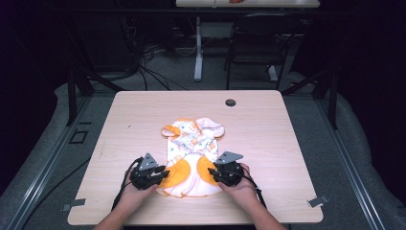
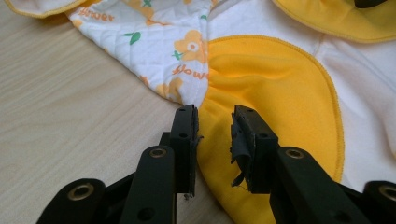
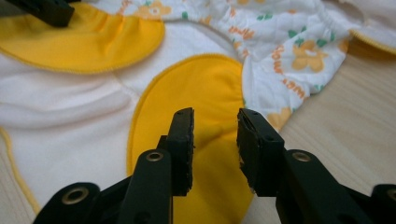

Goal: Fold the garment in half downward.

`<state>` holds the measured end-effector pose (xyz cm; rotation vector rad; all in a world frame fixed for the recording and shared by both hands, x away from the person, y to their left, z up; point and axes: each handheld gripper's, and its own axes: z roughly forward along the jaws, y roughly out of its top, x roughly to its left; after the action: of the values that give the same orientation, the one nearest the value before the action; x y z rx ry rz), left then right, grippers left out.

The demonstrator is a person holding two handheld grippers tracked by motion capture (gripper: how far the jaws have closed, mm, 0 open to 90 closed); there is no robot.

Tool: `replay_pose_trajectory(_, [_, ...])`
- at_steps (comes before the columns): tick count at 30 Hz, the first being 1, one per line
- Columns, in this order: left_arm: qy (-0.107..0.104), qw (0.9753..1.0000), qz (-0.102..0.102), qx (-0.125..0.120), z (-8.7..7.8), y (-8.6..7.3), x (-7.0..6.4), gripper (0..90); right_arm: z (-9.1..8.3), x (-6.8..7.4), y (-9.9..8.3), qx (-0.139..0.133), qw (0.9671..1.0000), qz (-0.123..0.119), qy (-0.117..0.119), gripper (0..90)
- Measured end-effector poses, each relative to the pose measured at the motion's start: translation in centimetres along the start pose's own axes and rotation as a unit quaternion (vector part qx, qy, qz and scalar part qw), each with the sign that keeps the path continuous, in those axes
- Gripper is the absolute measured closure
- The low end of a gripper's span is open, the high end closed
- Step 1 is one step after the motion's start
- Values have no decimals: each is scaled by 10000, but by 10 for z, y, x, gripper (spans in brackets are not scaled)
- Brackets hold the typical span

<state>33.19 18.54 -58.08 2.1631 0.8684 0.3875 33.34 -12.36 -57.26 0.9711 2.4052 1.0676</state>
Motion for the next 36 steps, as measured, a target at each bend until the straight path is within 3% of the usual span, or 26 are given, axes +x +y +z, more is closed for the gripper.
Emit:
replay_pose_trajectory(1, [-41, 10000, 21, 50, 1, 0, 0, 700, 3, -1, -2, 169, 9999, -17, 22, 699])
replay_pose_trajectory(3, [-45, 9999, 43, 94, -1, 0, 0, 708, 3, -1, -3, 194, 9998, -47, 53, 717])
replay_pose_trajectory(7, [82, 9997, 181, -106, -10, 3, -5, 772, 1, 1, -4, 271, 9995, -130, 110, 747])
replay_pose_trajectory(9, [-20, 9994, 199, -276, -16, 6, -8, 805, -1, 3, -4, 294, 9993, -201, 135, 759])
replay_pose_trajectory(11, [-130, 9994, 183, -271, -16, 7, -10, 842, -1, 4, -4, 302, 9992, -244, 120, 766])
replay_pose_trajectory(12, [-235, 9994, 176, -198, -15, 6, -12, 842, -1, 5, -4, 320, 9990, -282, 148, 774])
replay_pose_trajectory(15, [-277, 9989, 360, 128, -6, 4, -16, 894, -1, 9, -4, 348, 9984, -408, 152, 779])
replay_pose_trajectory(20, [-383, 9984, 319, 262, -3, 2, -16, 898, -2, 9, -4, 389, 9981, -436, 196, 782])
replay_pose_trajectory(24, [-560, 9970, 384, 378, -9, -2, -18, 898, -7, 9, -5, 506, 9968, -416, 449, 780])
replay_pose_trajectory(25, [-623, 9965, 391, 402, -13, -5, -21, 898, -10, 10, -7, 599, 9951, -510, 607, 779])
replay_pose_trajectory(29, [-715, 9952, 459, 476, -18, -8, -26, 898, -17, 14, -9, 747, 9915, -658, 844, 779])
replay_pose_trajectory(33, [-858, 9934, 469, 607, -20, -7, -29, 897, -21, 18, -8, 928, 9875, -873, 927, 779])
replay_pose_trajectory(36, [-892, 9923, 551, 665, -22, -8, -34, 898, -22, 17, -8, 985, 9862, -863, 1013, 780])
